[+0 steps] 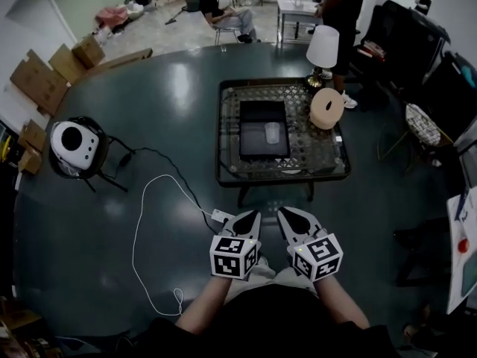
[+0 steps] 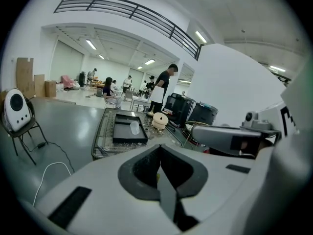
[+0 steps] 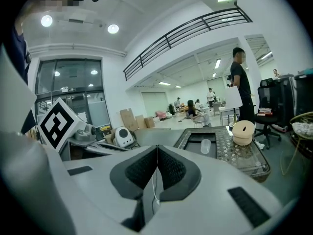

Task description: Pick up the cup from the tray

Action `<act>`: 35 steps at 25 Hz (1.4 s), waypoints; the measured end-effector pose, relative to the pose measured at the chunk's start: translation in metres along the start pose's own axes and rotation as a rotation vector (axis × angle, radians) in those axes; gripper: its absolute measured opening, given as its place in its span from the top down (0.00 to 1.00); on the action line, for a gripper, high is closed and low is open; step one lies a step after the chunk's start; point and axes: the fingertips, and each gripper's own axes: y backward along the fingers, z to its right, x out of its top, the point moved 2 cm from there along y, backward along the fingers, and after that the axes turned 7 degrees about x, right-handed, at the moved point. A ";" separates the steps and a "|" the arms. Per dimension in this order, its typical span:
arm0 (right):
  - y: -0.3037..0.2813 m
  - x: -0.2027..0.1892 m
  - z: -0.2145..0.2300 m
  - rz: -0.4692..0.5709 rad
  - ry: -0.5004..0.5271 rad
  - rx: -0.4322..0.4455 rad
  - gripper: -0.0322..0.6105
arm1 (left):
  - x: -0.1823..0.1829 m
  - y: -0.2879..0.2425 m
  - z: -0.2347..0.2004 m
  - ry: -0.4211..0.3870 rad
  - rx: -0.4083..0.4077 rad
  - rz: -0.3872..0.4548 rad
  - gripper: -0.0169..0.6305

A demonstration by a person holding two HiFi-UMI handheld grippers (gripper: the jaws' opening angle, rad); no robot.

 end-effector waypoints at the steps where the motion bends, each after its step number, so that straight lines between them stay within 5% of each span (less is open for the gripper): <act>1: -0.002 0.001 0.002 0.001 -0.003 -0.005 0.93 | 0.001 -0.004 -0.003 -0.001 -0.002 -0.004 0.96; 13: -0.030 0.006 0.038 -0.036 -0.037 -0.023 0.93 | 0.020 -0.050 -0.013 -0.003 -0.028 -0.033 0.96; 35: -0.120 0.078 0.201 -0.067 -0.005 0.007 0.93 | 0.105 -0.211 -0.053 0.056 0.031 -0.075 0.96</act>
